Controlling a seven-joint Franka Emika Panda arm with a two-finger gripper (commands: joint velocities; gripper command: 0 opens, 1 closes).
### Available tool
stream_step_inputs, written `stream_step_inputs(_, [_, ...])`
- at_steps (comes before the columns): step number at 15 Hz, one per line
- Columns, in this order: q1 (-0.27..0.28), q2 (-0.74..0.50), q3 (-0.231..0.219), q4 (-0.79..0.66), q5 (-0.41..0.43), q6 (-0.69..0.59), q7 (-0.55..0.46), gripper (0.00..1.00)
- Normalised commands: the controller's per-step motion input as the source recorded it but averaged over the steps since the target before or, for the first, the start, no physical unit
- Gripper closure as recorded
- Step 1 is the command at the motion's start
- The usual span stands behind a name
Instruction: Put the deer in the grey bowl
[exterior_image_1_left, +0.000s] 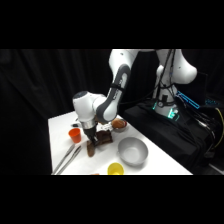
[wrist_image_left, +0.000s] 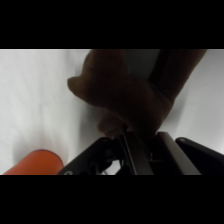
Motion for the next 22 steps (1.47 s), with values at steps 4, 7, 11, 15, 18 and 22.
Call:
stream_step_inputs(4, [-0.002,-0.18,-0.013,0.05,-0.095,-0.29,0.10,0.95])
stream_step_inputs(7, [0.063,-0.40,-0.035,-0.11,-0.114,-0.30,0.16,0.94])
stream_step_inputs(11, [0.125,-0.49,-0.054,-0.20,-0.128,-0.31,0.23,0.93])
stream_step_inputs(15, [0.154,-0.55,-0.048,-0.33,-0.131,-0.26,0.25,0.92])
stream_step_inputs(18, [0.160,-0.57,-0.007,-0.43,-0.118,-0.17,0.25,0.92])
stream_step_inputs(22, [0.162,-0.52,0.055,-0.48,-0.093,-0.03,0.25,0.92])
